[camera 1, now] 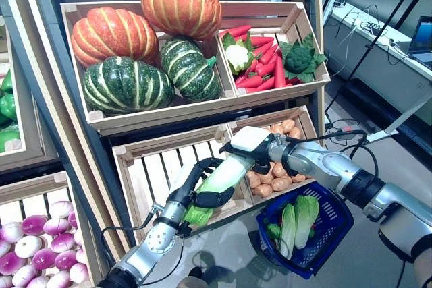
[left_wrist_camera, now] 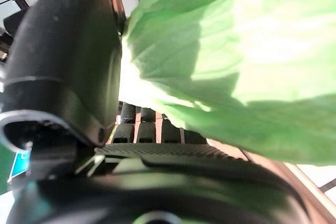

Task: Put vegetables into the basket

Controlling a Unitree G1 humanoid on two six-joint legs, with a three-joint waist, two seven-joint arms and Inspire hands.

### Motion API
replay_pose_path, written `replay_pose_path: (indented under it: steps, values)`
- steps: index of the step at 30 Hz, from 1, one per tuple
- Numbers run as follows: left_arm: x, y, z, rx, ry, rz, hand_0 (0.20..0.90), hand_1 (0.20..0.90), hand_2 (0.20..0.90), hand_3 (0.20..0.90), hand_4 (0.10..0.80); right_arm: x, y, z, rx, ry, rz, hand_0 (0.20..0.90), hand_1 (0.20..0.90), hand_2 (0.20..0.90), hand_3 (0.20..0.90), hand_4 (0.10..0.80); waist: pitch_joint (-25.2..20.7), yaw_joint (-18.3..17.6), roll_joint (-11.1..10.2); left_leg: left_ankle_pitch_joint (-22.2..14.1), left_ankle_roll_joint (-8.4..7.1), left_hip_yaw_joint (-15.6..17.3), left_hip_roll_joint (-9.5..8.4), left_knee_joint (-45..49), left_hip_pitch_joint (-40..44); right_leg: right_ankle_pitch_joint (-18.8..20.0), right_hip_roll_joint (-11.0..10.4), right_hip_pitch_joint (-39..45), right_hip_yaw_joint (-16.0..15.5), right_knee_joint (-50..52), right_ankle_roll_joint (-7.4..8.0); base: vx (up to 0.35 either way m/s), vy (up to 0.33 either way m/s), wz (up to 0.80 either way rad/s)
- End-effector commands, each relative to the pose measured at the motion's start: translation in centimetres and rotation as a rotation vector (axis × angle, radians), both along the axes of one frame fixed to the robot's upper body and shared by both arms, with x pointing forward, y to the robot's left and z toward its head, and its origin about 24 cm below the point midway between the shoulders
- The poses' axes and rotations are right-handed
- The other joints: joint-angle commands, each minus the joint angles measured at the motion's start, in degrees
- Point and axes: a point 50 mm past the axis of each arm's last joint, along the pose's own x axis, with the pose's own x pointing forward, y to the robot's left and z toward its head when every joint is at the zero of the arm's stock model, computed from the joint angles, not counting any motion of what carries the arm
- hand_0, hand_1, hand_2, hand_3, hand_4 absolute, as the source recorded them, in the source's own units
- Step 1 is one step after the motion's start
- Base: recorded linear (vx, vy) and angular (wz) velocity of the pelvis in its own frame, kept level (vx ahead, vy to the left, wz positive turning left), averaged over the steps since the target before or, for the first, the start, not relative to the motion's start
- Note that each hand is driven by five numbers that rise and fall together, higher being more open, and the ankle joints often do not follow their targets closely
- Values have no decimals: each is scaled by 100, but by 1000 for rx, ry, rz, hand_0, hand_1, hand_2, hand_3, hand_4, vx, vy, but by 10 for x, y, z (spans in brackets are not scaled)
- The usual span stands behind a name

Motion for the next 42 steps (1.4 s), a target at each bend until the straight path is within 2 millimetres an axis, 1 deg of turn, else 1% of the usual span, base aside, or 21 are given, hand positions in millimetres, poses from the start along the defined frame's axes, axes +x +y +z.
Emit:
replay_pose_path:
  steps: [1,10,17,18,20,23,28,30,36,37,39,42]
  values:
    - [23,-27,67,-160,-346,-137,300,300,300,300,400,13,9,29,-43,-100,17,300,300,300,300,400,-311,7,-179,-506,-168,48,63,-3,-47,182,-223,-27,-77,8,-56,0,0,0]
    - [24,-29,64,-166,-342,-120,300,300,300,300,400,12,8,30,-7,-130,9,300,300,300,300,400,-310,-80,-127,-516,-143,106,64,-3,-12,198,-217,-22,-8,8,-55,0,0,0]
    - [23,-27,64,-167,-333,-120,300,300,300,300,400,17,-9,24,2,-102,-75,300,300,300,300,400,-297,-121,-124,-539,-135,166,74,-3,-9,203,-223,-37,10,8,-46,0,0,0]
    - [24,-27,63,-165,-326,-117,411,411,411,411,474,18,-12,23,6,-101,-90,300,300,300,300,400,-291,-137,-132,-548,-135,183,79,-3,-5,203,-218,-42,20,8,-44,0,0,0]
    - [23,-26,60,-166,-304,-116,900,900,900,900,800,18,-18,21,2,-97,-108,300,300,300,300,400,-291,-171,-132,-557,-136,209,83,-3,12,209,-214,-49,42,8,-41,0,0,0]
    - [23,-24,58,-170,-291,-103,900,900,900,900,800,18,-29,16,-24,-84,-135,300,300,300,300,400,-294,-239,-120,-575,-128,275,94,-3,36,214,-207,-71,102,8,-39,-5,8,-6]
    - [23,-21,57,-167,-285,-86,900,900,900,900,800,14,-49,-2,-71,-35,-189,300,300,300,300,400,-287,-339,-118,-596,-114,391,115,-3,64,239,-199,-109,179,8,-25,-8,1,-9]
    - [24,-19,58,-162,-282,-81,900,900,900,900,800,11,-63,-13,-88,-10,-231,300,300,300,300,400,-262,-403,-131,-608,-101,452,139,-3,92,254,-187,-123,230,8,-19,-12,-24,-10]
    - [23,-18,57,-153,-272,-88,900,900,900,900,800,8,-92,-34,-150,25,-313,300,300,300,300,400,-248,-495,-145,-638,-82,566,176,-3,144,267,-160,-144,313,8,-9,-6,-18,-13]
    - [23,-19,57,-155,-269,-87,900,900,900,900,800,7,-102,-39,-171,35,-349,300,300,300,300,400,-251,-527,-134,-643,-75,594,179,-3,155,266,-151,-153,344,8,-12,1,-3,-16]
    - [23,-19,56,-155,-266,-87,900,900,900,900,800,7,-107,-42,-183,40,-368,300,300,300,300,400,-252,-540,-131,-647,-71,614,181,-3,159,268,-144,-163,365,8,-13,0,0,-5]
    - [22,-19,56,-154,-263,-89,900,900,900,900,800,5,-123,-49,-220,54,-427,300,300,300,300,400,-245,-585,-123,-649,-65,665,198,-3,169,284,-135,-186,407,8,-5,-7,-8,-8]
